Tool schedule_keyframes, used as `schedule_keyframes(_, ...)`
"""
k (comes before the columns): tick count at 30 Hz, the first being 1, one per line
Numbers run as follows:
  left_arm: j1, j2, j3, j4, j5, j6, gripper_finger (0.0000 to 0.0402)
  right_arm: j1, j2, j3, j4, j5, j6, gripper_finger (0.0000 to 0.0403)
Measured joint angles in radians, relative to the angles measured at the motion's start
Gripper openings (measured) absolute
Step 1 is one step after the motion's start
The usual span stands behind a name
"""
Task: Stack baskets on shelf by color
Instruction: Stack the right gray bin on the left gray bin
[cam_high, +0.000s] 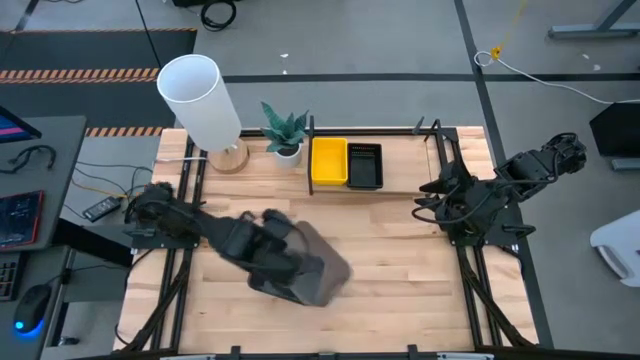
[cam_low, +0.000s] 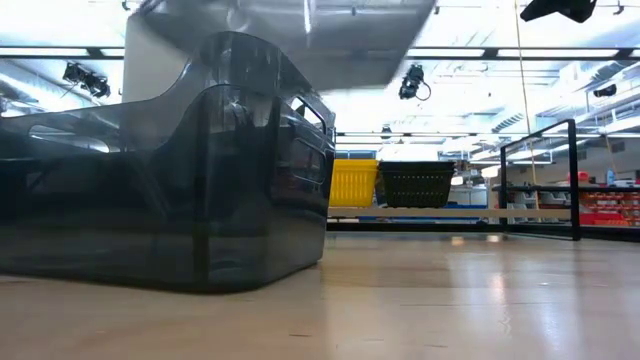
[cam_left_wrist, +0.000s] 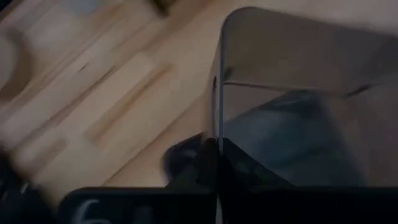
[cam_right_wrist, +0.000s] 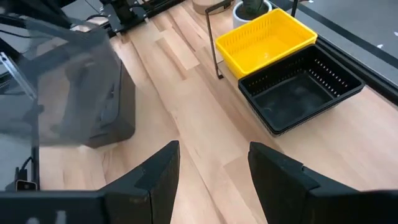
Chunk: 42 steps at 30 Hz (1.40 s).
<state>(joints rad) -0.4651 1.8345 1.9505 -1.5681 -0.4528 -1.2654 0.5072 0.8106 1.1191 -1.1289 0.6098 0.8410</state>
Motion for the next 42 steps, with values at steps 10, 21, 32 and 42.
schedule_keyframes(10,-0.147,-0.265,-0.456,0.204,-0.042,-0.407,0.0006,0.000,0.000,0.000,0.046,0.000,0.004,0.0197)
schedule_keyframes(21,-0.228,-0.265,-0.534,0.198,-0.048,-0.624,0.0006,0.000,0.001,0.000,0.048,0.000,0.031,0.0197)
schedule_keyframes(32,-0.287,-0.252,-0.535,0.108,-0.047,-0.790,0.0005,0.000,0.001,0.000,0.051,0.002,0.046,0.0197)
schedule_keyframes(42,-0.256,-0.167,-0.527,0.172,-0.043,-0.766,0.0008,0.000,0.001,0.000,0.054,0.003,0.050,0.0197)
